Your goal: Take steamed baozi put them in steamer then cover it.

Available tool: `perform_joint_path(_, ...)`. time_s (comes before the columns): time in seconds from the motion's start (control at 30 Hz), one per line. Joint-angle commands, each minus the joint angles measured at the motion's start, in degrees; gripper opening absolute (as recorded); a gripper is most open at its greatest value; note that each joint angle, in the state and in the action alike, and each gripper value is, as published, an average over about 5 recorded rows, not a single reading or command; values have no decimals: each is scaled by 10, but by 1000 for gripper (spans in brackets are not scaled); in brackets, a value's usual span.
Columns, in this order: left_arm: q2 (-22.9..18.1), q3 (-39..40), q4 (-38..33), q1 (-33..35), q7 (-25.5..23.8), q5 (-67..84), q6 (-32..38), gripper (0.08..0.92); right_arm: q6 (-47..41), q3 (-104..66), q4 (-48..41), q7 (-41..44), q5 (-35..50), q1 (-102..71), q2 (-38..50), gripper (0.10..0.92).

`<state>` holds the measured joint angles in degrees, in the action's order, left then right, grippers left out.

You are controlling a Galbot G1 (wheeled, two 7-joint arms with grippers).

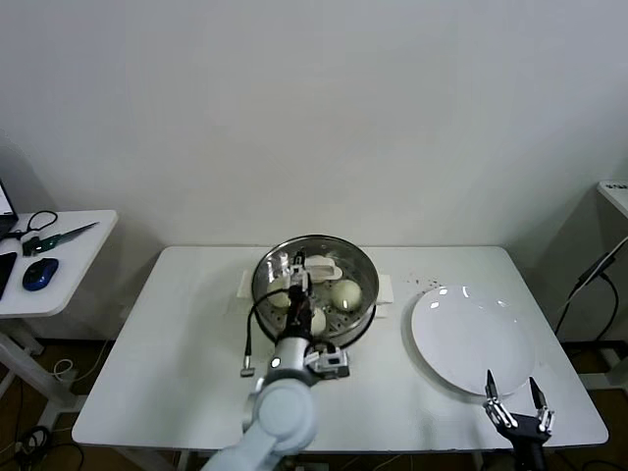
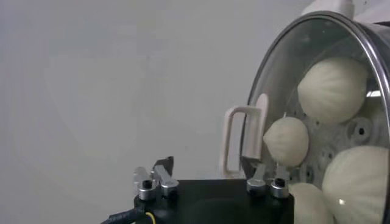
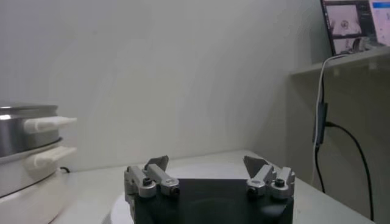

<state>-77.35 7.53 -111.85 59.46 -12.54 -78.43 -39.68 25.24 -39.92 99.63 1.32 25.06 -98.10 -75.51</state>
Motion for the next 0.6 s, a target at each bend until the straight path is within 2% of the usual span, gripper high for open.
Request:
perform_joint_path(0.03,80,-18,-118,52,39,132,21,772,-28,0,20,-8,-43,5,-6,823)
perform_joint_path(0.17,98,-114,-154,109,113,298,113,817,-27,0,29,-3,-70,5,-6,823)
perform_joint_path(0.3,91,-246,-158,171,181,524,212,822,-28,1,25,-1,-77,10,-6,823)
perform_joint_path(0.47,59,-406,-145,258,188,768,314,823,-24,4,6,2,-80,19,-5,823)
perform_joint_path(0.6,80,-461,-89,333,187,915,390,823,-26,11,-4,8,-79,23,-4,823)
